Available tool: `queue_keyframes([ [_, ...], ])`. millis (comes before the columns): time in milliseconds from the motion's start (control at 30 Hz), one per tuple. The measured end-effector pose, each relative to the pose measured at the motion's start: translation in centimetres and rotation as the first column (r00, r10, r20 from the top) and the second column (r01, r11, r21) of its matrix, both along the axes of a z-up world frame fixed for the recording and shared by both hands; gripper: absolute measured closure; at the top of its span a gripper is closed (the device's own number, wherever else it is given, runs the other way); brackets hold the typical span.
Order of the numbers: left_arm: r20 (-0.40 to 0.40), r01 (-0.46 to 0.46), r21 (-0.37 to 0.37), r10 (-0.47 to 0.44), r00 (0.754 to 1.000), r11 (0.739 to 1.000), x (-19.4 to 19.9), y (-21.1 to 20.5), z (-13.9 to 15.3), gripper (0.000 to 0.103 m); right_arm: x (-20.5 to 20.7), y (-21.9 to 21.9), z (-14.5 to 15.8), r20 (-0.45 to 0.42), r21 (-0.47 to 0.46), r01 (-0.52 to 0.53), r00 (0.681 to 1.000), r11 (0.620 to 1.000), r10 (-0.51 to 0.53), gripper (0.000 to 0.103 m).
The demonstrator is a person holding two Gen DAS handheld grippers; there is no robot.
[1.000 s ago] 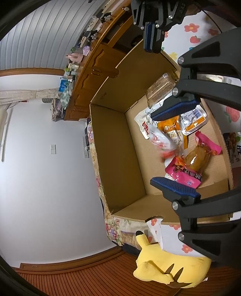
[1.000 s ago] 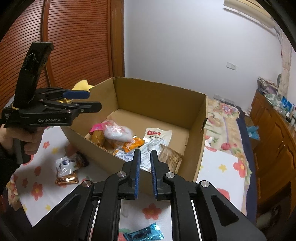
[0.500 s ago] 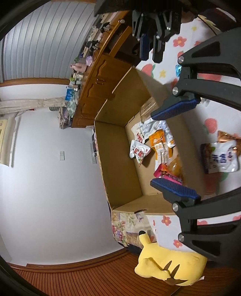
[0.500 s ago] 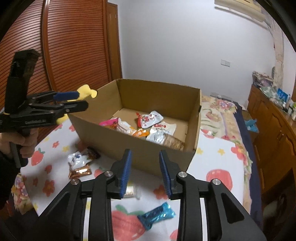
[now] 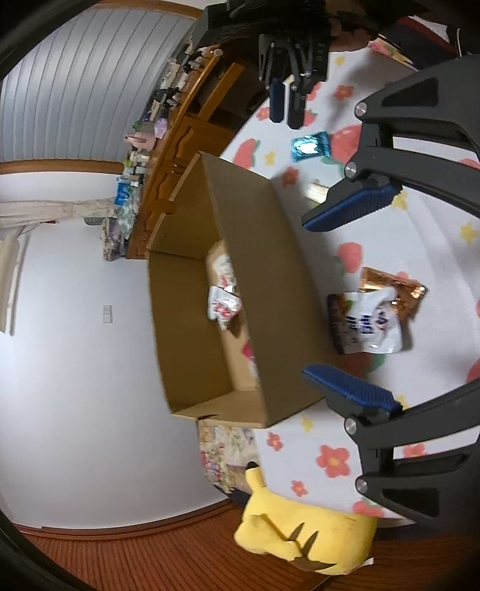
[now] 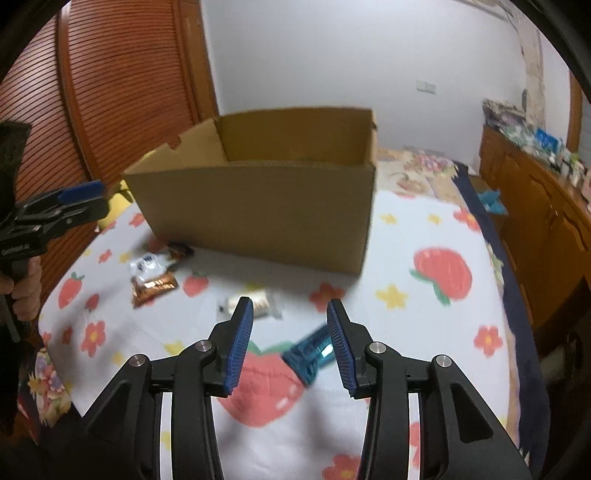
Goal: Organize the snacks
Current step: 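Grasp the blue-wrapped candy with the right tool while the left tool grasps the white blue-lettered pouch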
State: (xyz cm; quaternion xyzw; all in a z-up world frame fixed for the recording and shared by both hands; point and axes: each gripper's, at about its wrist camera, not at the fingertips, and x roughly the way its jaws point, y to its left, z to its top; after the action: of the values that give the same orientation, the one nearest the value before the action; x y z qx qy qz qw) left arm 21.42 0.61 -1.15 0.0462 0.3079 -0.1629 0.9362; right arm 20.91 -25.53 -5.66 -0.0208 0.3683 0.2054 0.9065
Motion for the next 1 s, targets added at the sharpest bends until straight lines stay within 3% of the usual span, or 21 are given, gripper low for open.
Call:
queue_keyframes([
  [233,-0.075,-0.018,0.009,0.018,0.997,1.0,0.8,0.5,-3.6,0.028,1.2,-1.4,-3.0,-0.093,0.014,0.041,0.995,0.999,-0.04,0.06],
  [467,-0.117,-0.04,0.009,0.04,0.992,0.999,1.8,1.2,-5.4,0.028,2.5,-1.4,-4.6,-0.143,0.03,0.057,0.988,0.998,-0.052,0.06],
  [700,-0.139,-0.043,0.007,0.044,0.989,0.999,2.5,1.4,-6.2,0.028,3.0,0.1,-4.9,-0.112,-0.025,0.05,0.992,0.998,-0.053,0.059],
  [800,-0.148,-0.041,0.014,0.043,0.988,0.999,2.9,1.3,-6.4,0.028,2.9,0.9,-5.1,-0.085,-0.073,0.044,0.995,0.996,-0.05,0.063],
  [900,-0.162,-0.044,0.017,0.046,0.986,0.999,3.4,1.3,-6.7,0.028,2.7,1.3,-5.2,-0.064,-0.098,0.039,0.997,0.994,-0.045,0.076],
  [1000,-0.181,-0.048,0.017,0.051,0.982,0.999,4.0,1.3,-6.9,0.028,2.5,1.4,-5.3,-0.056,-0.11,0.029,0.998,0.993,-0.035,0.077],
])
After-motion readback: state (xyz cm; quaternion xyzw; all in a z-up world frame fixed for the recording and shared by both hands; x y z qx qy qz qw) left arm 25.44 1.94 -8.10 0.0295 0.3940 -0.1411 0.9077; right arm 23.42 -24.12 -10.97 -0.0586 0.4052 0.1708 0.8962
